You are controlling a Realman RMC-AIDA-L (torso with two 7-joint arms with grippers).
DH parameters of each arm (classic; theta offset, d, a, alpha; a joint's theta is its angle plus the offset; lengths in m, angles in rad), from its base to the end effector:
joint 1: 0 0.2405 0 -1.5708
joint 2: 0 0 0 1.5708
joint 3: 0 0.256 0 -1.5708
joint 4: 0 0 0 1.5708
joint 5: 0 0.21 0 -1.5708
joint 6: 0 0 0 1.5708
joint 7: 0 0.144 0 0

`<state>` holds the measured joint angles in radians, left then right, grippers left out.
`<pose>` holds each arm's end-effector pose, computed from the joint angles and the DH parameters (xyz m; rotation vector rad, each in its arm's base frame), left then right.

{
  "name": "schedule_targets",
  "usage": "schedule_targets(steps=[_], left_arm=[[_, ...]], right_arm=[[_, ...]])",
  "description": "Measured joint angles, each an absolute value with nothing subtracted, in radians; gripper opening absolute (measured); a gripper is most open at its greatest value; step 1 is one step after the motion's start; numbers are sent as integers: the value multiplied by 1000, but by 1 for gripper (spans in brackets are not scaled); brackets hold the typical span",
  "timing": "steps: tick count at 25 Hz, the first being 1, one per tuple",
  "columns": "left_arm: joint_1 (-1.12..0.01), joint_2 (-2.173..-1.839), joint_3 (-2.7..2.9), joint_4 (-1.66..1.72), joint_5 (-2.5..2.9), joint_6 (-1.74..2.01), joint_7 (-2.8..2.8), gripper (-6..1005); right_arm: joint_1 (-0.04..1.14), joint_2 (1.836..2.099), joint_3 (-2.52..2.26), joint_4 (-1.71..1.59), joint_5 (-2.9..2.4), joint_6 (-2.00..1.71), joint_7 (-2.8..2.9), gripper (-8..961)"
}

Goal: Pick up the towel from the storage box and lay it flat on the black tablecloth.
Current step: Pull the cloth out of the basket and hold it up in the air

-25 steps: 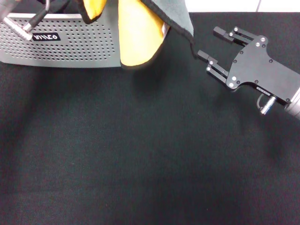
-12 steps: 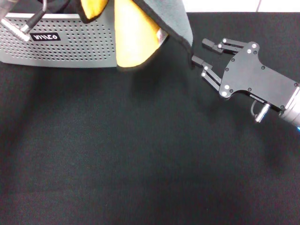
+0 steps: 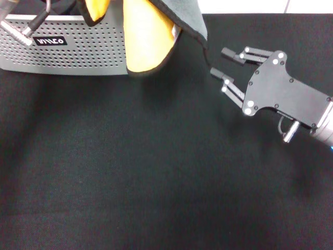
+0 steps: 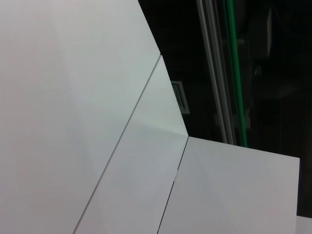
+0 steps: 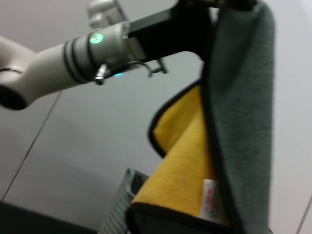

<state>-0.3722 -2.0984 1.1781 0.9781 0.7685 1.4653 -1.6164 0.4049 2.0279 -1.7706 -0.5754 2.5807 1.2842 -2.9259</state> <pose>-0.1433 0.3391 0.0926 -2.1176 -0.5077 -1.8898 0.1992 0.3196 -0.0436 -2.2158 -0.4194 0.9298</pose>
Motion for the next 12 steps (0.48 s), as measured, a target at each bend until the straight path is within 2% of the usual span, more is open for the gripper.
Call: schedule_targets(steps=[12], left_arm=[[-378,-2098,1178,965,766,1463,-1614,55]], right_arm=[[382,2028,-1773,-570,2643,1287,-2987,301]])
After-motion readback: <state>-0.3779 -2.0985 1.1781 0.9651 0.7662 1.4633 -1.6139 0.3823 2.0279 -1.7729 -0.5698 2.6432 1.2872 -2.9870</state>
